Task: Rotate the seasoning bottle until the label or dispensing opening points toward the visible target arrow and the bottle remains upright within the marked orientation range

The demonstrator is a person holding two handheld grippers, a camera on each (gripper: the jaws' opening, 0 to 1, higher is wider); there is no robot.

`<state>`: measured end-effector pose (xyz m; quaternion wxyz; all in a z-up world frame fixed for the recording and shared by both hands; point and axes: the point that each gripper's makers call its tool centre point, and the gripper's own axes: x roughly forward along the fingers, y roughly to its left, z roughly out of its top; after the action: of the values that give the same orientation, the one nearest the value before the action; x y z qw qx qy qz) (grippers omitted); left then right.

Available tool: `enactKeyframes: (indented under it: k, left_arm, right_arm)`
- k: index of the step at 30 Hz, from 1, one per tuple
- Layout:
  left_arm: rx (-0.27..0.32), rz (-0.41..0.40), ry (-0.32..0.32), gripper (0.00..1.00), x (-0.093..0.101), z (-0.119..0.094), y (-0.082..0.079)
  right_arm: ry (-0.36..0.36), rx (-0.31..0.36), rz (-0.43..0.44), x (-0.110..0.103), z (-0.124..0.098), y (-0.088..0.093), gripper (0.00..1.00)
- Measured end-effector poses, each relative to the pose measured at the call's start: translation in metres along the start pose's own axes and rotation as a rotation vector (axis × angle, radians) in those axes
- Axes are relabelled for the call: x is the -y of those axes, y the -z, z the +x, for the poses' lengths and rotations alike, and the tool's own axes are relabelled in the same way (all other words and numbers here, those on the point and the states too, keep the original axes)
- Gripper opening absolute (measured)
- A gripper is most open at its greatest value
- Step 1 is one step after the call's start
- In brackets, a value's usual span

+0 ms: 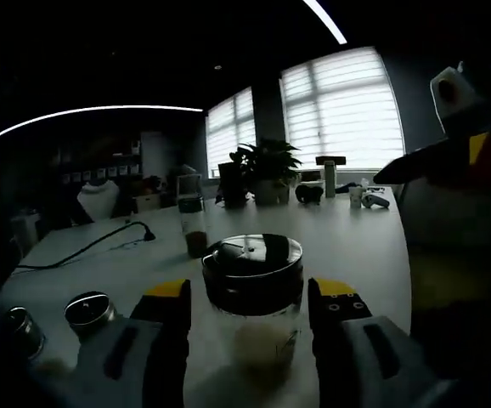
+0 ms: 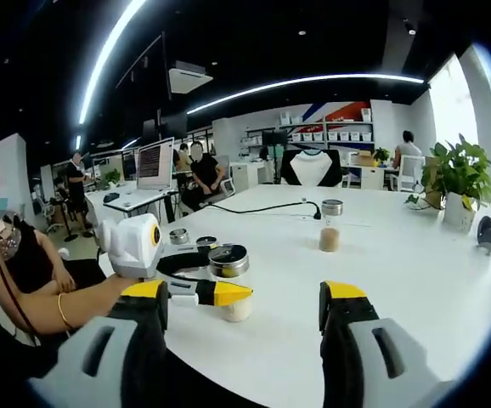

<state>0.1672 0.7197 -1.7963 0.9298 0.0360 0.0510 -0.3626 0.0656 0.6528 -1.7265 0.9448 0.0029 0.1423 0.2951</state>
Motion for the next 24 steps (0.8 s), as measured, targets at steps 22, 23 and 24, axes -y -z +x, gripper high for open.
enactKeyframes:
  k: [22, 23, 24]
  left_arm:
    - [0.051, -0.102, -0.252, 1.00, 0.010, -0.024, -0.006]
    - [0.040, -0.090, -0.254, 1.00, 0.009, -0.023, -0.005]
    - [0.018, -0.066, -0.260, 1.00, 0.009, -0.024, -0.003]
  right_arm:
    - [-0.015, 0.052, 0.054, -0.004, -0.019, 0.004, 0.73]
    - [-0.016, 0.050, 0.054, -0.004, -0.019, 0.005, 0.73]
    - [-0.017, 0.051, 0.054, -0.004, -0.019, 0.005, 0.73]
